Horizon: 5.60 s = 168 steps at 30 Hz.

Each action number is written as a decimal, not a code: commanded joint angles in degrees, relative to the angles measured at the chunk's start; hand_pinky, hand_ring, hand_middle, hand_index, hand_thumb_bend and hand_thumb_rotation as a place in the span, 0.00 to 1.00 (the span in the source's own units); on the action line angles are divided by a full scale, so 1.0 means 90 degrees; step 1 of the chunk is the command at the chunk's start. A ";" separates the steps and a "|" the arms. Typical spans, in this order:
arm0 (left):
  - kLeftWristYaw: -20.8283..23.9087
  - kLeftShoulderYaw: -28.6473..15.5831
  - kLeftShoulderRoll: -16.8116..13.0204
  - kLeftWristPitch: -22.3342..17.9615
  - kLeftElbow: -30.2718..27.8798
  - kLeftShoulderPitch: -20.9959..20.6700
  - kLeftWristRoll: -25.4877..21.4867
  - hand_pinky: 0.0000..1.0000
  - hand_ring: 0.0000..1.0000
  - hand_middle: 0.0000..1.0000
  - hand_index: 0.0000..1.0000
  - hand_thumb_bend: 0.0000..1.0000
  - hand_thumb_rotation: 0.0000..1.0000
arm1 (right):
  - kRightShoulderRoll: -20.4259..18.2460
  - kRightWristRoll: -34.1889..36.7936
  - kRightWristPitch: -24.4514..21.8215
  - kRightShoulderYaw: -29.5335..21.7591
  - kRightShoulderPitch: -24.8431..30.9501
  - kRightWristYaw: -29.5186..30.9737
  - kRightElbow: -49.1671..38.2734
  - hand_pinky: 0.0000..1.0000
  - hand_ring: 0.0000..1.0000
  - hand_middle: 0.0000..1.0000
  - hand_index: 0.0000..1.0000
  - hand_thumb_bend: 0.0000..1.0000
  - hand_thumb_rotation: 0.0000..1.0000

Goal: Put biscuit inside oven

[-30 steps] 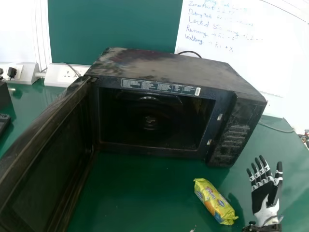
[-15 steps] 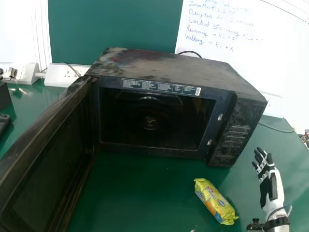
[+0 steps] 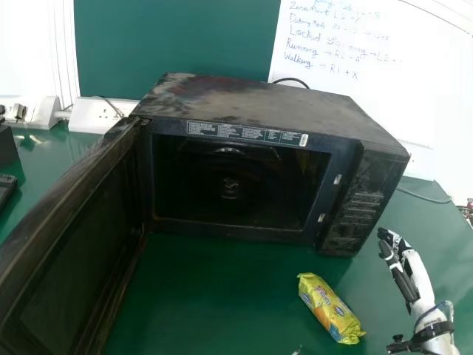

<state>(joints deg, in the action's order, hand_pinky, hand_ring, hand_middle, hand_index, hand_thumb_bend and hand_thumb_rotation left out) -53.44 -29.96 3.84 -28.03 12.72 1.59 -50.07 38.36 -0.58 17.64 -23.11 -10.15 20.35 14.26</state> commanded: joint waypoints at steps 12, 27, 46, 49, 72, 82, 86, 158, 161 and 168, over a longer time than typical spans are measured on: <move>-0.0029 0.0094 0.0143 0.0097 0.0252 0.0075 0.0028 0.90 0.95 0.97 0.91 0.95 0.65 | 0.0766 -0.0977 0.0027 0.0274 0.0347 -0.0152 -0.0433 0.73 0.84 0.88 0.89 1.00 0.56; 0.0092 0.0152 0.0204 0.0026 0.0203 0.0088 0.0152 0.90 0.94 0.96 0.90 0.97 0.66 | 0.1414 -0.2164 -0.0128 0.0605 0.0933 -0.0198 -0.1141 0.98 0.90 0.92 0.90 1.00 0.56; 0.0039 0.0166 0.0279 -0.0066 0.0203 0.0086 0.0180 0.90 0.94 0.96 0.90 0.96 0.66 | 0.1708 -0.2660 -0.0942 0.0946 0.1056 0.0412 -0.1771 0.81 0.93 0.94 0.90 1.00 0.49; -0.0007 0.0180 0.0280 -0.0023 0.0189 0.0093 0.0124 0.90 0.94 0.97 0.90 0.96 0.65 | 0.1752 -0.2735 -0.1076 0.0968 0.1093 0.0492 -0.1917 0.82 0.92 0.94 0.90 1.00 0.51; 0.0135 0.0472 0.0416 -0.0290 0.0122 0.0148 0.0212 0.90 0.95 0.97 0.91 0.95 0.65 | 0.1755 -0.3482 -0.1611 0.0197 0.2061 0.0609 -0.3786 0.82 0.85 0.88 0.86 1.00 0.52; 0.0154 0.0592 0.0454 -0.0341 0.0062 0.0209 0.0173 0.90 0.95 0.97 0.91 0.96 0.65 | 0.1479 -0.4711 -0.1668 0.0178 0.2439 -0.0042 -0.4292 0.81 0.83 0.87 0.86 1.00 0.52; 0.0080 0.0616 0.0448 -0.0419 0.0105 0.0207 0.0165 0.91 0.95 0.98 0.92 0.95 0.65 | 0.1331 -0.5177 -0.1702 0.0247 0.2525 -0.0205 -0.4399 0.85 0.84 0.87 0.87 1.00 0.51; -0.0053 0.1016 0.0588 -0.0449 -0.0304 0.0732 -0.0088 0.91 0.94 0.97 0.91 0.93 0.64 | 0.1130 -0.6546 -0.1293 0.2151 0.1770 -0.3028 -0.1896 0.89 0.83 0.86 0.85 0.98 0.56; -0.0020 0.1052 0.0604 -0.0454 -0.0336 0.0749 -0.0075 0.91 0.94 0.97 0.90 0.93 0.64 | 0.1129 -0.6665 -0.1423 0.2276 0.1712 -0.2840 -0.1981 0.92 0.85 0.87 0.86 0.95 0.58; 0.0110 0.1173 0.0663 -0.0523 -0.0428 0.0794 0.0019 0.90 0.93 0.97 0.91 0.94 0.64 | 0.1090 -0.6643 -0.1441 0.2451 0.1572 -0.2568 -0.2196 0.92 0.84 0.88 0.86 0.92 0.58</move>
<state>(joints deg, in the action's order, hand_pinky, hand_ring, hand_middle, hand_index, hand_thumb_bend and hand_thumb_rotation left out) -52.85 -20.99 4.48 -32.78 9.00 6.90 -50.07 47.85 -60.72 4.79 -1.78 4.59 -3.26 -4.66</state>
